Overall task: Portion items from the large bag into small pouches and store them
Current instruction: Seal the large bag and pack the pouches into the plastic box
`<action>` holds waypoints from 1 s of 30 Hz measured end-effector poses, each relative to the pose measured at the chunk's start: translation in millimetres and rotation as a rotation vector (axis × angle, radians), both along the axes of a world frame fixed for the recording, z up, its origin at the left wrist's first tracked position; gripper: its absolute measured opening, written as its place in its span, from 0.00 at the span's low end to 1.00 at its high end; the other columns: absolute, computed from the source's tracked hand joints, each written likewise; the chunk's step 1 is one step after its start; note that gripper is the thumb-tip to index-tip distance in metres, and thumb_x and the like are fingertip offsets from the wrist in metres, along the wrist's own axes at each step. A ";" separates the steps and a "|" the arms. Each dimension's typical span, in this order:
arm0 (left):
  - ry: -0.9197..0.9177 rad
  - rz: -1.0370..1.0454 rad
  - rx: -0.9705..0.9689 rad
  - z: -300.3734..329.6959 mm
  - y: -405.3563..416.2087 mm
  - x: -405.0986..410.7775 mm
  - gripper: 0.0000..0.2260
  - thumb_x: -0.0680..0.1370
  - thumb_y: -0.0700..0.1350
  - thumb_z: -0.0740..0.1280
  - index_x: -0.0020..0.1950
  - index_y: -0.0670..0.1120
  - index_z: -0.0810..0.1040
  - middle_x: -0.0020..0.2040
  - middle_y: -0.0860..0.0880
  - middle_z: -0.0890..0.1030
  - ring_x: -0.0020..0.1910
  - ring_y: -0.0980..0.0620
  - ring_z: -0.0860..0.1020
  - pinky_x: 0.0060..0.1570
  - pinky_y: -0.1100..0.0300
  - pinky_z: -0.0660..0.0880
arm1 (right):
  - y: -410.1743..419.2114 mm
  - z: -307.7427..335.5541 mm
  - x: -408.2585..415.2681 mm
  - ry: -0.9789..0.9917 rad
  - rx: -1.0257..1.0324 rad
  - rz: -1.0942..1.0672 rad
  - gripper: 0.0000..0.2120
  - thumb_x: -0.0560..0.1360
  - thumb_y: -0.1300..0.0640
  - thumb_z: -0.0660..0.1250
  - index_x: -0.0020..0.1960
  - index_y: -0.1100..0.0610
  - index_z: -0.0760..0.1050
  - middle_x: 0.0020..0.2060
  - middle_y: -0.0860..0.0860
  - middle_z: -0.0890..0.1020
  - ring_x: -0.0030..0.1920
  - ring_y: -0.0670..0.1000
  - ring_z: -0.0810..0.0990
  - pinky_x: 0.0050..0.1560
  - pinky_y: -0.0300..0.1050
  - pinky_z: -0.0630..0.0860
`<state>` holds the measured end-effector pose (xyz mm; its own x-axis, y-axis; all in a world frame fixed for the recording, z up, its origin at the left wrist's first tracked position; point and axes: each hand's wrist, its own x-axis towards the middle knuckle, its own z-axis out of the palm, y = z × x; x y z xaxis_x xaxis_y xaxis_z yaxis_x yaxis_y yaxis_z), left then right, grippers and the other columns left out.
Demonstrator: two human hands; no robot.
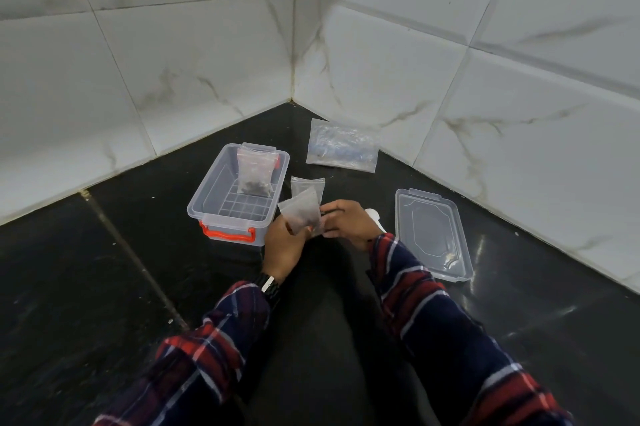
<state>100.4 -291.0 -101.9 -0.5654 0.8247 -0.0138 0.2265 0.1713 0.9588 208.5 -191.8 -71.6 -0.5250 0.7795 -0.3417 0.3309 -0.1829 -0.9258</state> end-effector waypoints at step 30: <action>-0.031 0.123 0.048 -21.6 -33.0 15.2 0.11 0.78 0.45 0.66 0.59 0.43 0.76 0.53 0.48 0.78 0.53 0.51 0.77 0.55 0.56 0.75 | 20.0 -3.2 -36.3 -0.409 0.242 -0.162 0.04 0.68 0.64 0.72 0.43 0.61 0.81 0.44 0.57 0.82 0.43 0.53 0.81 0.43 0.46 0.81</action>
